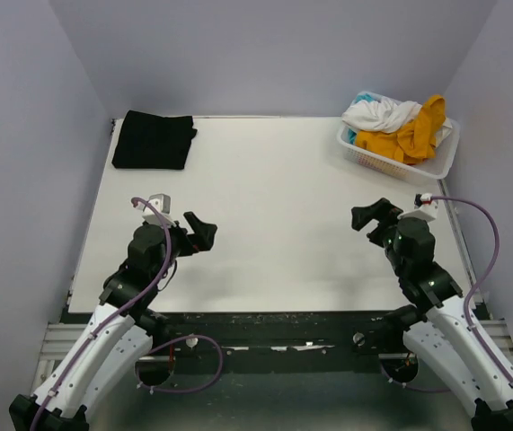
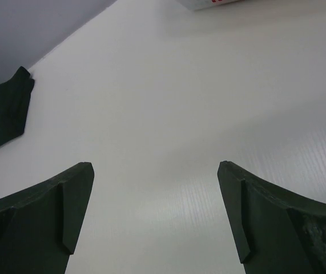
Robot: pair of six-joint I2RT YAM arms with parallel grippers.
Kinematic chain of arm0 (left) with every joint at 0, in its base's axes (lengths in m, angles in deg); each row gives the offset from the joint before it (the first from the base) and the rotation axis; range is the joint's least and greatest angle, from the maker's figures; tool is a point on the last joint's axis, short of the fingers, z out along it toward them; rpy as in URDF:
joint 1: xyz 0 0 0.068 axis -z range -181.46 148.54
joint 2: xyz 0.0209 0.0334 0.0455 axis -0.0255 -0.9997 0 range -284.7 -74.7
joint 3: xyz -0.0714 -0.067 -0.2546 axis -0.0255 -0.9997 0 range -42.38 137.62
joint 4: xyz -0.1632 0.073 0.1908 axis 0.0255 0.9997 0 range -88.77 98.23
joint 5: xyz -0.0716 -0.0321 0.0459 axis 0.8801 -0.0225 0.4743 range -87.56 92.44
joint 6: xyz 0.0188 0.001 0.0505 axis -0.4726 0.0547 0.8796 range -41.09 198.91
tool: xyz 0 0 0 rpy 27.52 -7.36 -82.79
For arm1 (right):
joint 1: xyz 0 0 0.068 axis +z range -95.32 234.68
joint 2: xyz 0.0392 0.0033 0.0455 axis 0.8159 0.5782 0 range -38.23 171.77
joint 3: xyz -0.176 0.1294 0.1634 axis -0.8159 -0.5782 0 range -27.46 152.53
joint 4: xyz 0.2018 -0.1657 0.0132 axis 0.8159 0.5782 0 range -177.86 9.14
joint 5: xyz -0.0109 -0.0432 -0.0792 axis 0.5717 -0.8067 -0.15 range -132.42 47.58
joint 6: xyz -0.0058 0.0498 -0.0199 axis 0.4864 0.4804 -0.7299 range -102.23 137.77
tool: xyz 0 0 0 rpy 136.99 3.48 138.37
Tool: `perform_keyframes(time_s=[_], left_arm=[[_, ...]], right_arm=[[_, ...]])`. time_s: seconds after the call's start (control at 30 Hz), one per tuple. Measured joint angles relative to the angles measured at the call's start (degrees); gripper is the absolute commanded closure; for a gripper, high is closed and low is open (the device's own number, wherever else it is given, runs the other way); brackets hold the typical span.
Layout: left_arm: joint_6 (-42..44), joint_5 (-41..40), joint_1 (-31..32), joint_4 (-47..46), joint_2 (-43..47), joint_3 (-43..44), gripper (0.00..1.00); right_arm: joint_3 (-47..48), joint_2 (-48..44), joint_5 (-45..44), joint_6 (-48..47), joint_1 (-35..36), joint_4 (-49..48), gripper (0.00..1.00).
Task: Fold and stack the t-shirts
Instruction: Grab crumpled tshirt from bin with the right arm
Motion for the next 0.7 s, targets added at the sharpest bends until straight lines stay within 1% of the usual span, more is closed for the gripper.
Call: perform_keyframes(time_s=[0.17, 0.27, 0.37, 0.5, 0.6, 0.67, 0.7], left_arm=[[-0.04, 1.14, 0.00, -0.76, -0.50, -0.02, 0.01], [-0.20, 2.14, 0.00, -2.08, -0.81, -0.09, 0.01], [-0.66, 2.91, 0.00, -4.15, -2.16, -0.13, 0.01], [-0.70, 3.23, 0.00, -5.81, -5.27, 0.17, 0.01], [-0.61, 3.26, 0.00, -6.64, -7.13, 0.22, 0.02], [-0.33, 3.26, 0.00, -7.19, -7.63, 0.31, 0.02], [-0.09, 3.23, 0.00, -7.48, -7.85, 0.37, 0.02]], right_arm=[[0.15, 1.42, -0.04, -0.90, 0.00, -0.92, 0.00], [2.97, 6.86, -1.46, -2.05, 0.00, -1.75, 0.00], [10.51, 17.40, -4.24, -4.11, 0.00, -2.64, 0.00], [26.95, 36.57, -11.54, -7.30, 0.00, -3.43, 0.00], [38.07, 49.29, -17.07, -10.27, -0.52, -3.56, 0.00], [46.07, 56.04, -19.02, -12.33, -1.86, -3.06, 0.00], [47.58, 59.87, -19.12, -12.81, -3.10, -3.15, 0.00]])
